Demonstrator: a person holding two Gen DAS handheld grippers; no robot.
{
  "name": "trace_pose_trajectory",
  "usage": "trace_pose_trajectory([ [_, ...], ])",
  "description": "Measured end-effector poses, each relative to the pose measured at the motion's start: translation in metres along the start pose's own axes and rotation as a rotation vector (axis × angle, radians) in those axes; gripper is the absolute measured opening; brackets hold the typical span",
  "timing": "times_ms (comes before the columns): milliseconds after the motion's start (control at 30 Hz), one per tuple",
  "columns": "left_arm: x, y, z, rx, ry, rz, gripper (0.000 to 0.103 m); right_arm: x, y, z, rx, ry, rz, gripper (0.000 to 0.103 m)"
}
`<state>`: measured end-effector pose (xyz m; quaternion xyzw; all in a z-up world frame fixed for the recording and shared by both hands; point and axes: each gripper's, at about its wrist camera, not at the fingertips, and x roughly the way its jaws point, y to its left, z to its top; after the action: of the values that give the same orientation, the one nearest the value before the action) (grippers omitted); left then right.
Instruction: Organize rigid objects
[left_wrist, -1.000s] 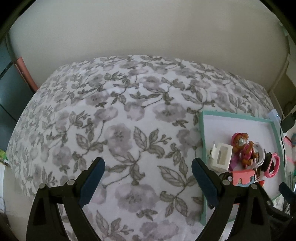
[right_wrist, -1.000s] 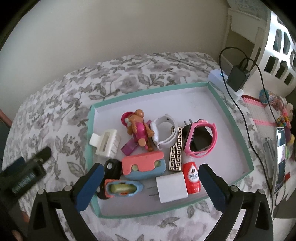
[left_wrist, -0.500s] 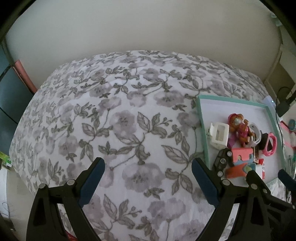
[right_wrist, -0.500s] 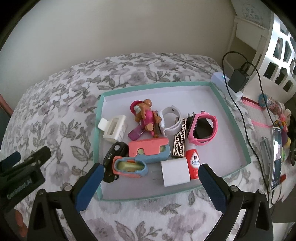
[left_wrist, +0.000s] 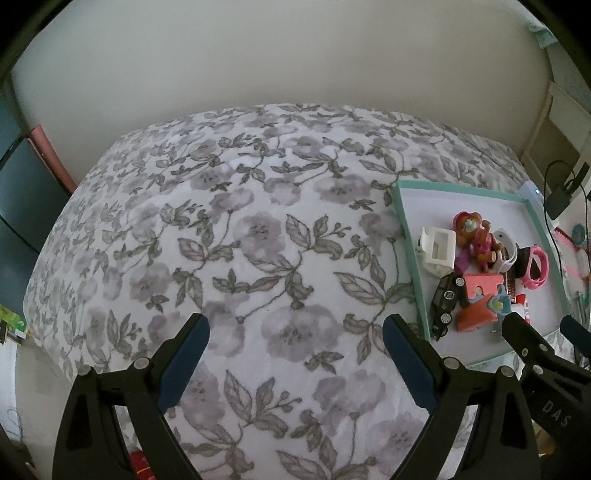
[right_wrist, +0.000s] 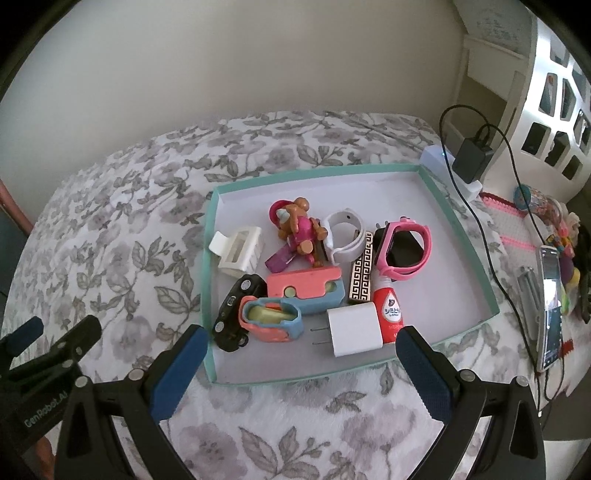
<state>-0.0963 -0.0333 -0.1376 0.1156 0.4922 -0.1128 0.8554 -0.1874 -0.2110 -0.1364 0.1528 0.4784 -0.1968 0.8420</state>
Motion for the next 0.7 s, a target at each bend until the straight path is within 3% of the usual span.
trace_pose_trajectory([
  [367,-0.006,0.016,0.0,-0.076,-0.007,-0.032,0.095,-0.01,-0.001,-0.001,0.008,-0.031,0.003,0.103],
  [700,-0.004,0.013,0.002,-0.05,0.006,-0.033,0.095,-0.011,0.003,-0.001,-0.012,-0.03,0.006,0.103],
])
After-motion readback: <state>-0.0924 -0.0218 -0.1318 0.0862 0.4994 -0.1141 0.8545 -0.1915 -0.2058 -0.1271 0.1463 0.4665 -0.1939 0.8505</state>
